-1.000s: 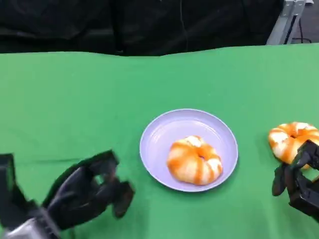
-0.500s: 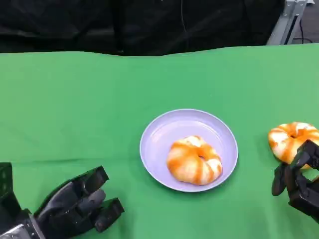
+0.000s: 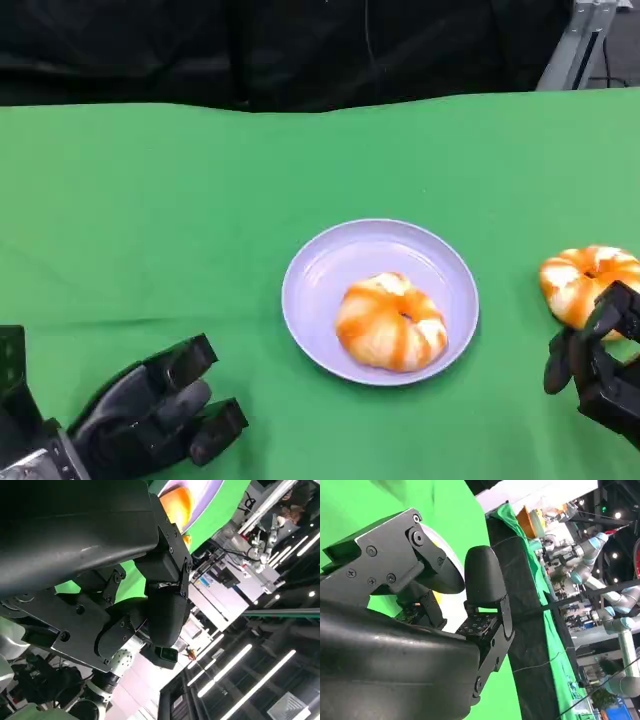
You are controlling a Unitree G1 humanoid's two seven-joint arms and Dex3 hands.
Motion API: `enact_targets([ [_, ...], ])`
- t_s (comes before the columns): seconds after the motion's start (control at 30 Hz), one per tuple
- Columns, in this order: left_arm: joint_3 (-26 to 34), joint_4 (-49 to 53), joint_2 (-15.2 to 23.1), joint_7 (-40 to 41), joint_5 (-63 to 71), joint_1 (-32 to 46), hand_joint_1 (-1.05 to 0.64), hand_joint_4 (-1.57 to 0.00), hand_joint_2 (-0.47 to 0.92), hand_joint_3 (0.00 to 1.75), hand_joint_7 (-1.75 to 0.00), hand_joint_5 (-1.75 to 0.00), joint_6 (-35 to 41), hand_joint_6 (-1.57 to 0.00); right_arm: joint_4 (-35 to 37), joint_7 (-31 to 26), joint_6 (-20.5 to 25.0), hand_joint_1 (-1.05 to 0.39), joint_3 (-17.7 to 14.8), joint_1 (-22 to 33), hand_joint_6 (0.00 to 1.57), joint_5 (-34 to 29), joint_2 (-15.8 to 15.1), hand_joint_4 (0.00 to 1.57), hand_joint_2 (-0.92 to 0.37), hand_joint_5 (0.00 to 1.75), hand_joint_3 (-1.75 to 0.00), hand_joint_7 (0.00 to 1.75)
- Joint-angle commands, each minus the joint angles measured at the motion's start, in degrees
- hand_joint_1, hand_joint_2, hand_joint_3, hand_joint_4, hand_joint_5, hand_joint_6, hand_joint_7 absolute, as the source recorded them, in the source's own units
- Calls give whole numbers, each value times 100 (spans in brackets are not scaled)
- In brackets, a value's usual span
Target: Grasp the bread from the table and place it into the plate.
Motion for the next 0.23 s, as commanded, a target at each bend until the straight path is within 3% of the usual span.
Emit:
enact_targets([
  [0.03, 169, -62, 6, -60, -19, 47, -20, -88, 53, 109, -160, -175, 62, -88, -134, -60, 21, -7, -28, 83, 76, 49, -55, 90, -51, 175, -128, 163],
  [0.23, 508, -5, -86, -280, -220, 48, -19, -84, 53, 105, -160, -175, 11, -87, -160, -53, 12, -6, -16, 110, 76, 64, -40, 90, -51, 175, -129, 164],
])
